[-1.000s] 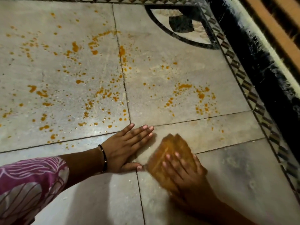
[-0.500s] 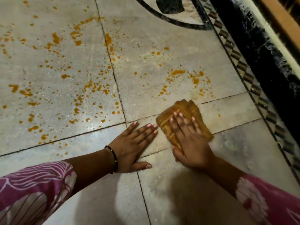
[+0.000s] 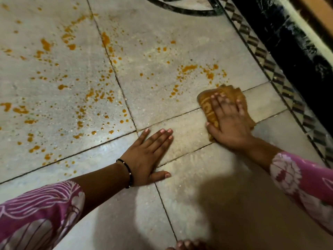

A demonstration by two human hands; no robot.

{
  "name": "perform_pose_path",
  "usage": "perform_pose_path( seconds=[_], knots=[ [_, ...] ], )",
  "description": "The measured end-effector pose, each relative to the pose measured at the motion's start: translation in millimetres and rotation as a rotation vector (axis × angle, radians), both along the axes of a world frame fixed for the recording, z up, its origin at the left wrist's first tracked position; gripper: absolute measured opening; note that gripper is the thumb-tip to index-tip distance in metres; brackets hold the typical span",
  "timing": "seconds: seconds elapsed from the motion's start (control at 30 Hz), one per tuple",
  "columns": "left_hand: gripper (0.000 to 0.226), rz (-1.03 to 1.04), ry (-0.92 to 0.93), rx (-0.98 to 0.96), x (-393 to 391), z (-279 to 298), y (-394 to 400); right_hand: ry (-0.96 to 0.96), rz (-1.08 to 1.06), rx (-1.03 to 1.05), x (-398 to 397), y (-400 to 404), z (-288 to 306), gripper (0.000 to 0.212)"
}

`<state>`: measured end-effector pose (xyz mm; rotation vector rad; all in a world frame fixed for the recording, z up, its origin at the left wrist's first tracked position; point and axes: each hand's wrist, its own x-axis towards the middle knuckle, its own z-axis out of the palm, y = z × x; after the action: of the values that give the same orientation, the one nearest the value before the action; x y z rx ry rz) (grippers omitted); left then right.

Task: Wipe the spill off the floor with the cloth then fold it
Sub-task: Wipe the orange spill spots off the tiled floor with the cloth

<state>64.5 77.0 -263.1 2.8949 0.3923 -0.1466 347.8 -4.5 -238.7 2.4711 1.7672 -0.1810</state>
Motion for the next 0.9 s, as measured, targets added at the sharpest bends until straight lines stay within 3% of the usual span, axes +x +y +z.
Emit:
perform_pose_path(
  seconds=[0.17, 0.37, 0.43, 0.57, 0.73, 0.8, 0.9],
  knots=[
    [0.093, -0.001, 0.005, -0.018, 1, 0, 0, 0.025, 0.25, -0.054, -16, -82, 15, 0.078],
    [0.092, 0.029, 0.009, -0.018, -1, 1, -4, -0.052, -0.222, 0.033, 52, -48, 6, 0.089],
    [0.093, 0.037, 0.007, -0.022, -1, 1, -4, -0.045, -0.26, 0.032, 51, -12, -1, 0.09],
    [0.093, 0.04, -0.005, -0.021, -1, 0, -5, -0.054, -0.018, 0.016, 9, 13, -4, 0.086],
    [0.093, 0.052, -0.028, -0.023, 0, -1, -7, 0.06, 0.341, 0.005, -20, -61, -2, 0.077],
    [0.093, 0.057, -0.024, -0.028, -1, -1, -7, 0.072, 0.34, -0.024, 4, -85, 1, 0.077],
    [0.093, 0.059, -0.019, -0.025, 0, -1, -7, 0.012, 0.097, -0.001, 45, -77, 3, 0.079]
  ],
)
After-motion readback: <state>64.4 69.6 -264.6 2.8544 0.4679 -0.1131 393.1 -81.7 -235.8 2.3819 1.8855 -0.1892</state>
